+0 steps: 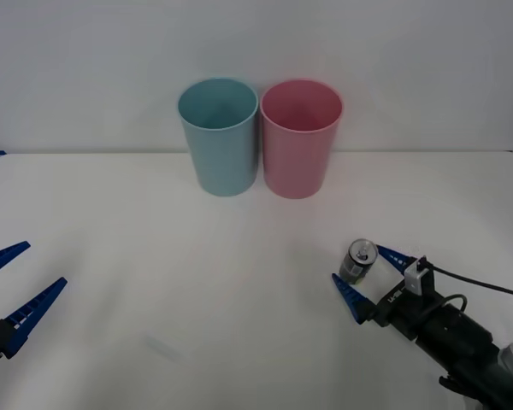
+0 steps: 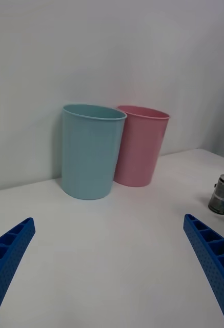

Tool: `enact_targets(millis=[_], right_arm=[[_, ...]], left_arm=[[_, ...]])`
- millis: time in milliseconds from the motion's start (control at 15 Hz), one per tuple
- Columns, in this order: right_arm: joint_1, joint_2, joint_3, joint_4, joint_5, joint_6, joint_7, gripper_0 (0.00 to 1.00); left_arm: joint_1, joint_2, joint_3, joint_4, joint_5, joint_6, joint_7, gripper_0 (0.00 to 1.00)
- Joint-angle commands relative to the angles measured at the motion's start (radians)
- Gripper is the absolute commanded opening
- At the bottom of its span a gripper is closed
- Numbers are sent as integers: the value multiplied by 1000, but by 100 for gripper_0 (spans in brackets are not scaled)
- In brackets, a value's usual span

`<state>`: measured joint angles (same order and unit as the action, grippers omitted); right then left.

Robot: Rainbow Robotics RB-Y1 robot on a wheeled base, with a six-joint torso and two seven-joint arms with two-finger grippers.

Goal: Grasp the object on the table and drop it into the matching bin: aluminum can to the light blue bin, PET bottle to the pink bin.

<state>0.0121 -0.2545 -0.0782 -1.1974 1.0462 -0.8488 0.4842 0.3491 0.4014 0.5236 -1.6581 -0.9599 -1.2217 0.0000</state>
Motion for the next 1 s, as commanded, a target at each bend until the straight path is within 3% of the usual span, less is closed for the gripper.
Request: enact_targets(millis=[67,533,600,667,800,1000], right_arm=[[-29,9,6,33,0,2,11,100],[-47,9,18,45,-5,25,25,100],[-47,9,20,47,-6,25,27,75],[-49,9,20,47,-8,27,27,12],[-49,9,21,47,-9,27,27,0],[-49,9,26,45,-15,27,27,0]], left_arm=[[0,0,0,0,0,0,0,100],[0,0,0,0,0,0,0,100],[0,0,0,0,0,0,0,100],[0,0,0,0,0,0,0,100],[0,0,0,0,0,0,0,100],[0,0,0,0,0,0,0,100]])
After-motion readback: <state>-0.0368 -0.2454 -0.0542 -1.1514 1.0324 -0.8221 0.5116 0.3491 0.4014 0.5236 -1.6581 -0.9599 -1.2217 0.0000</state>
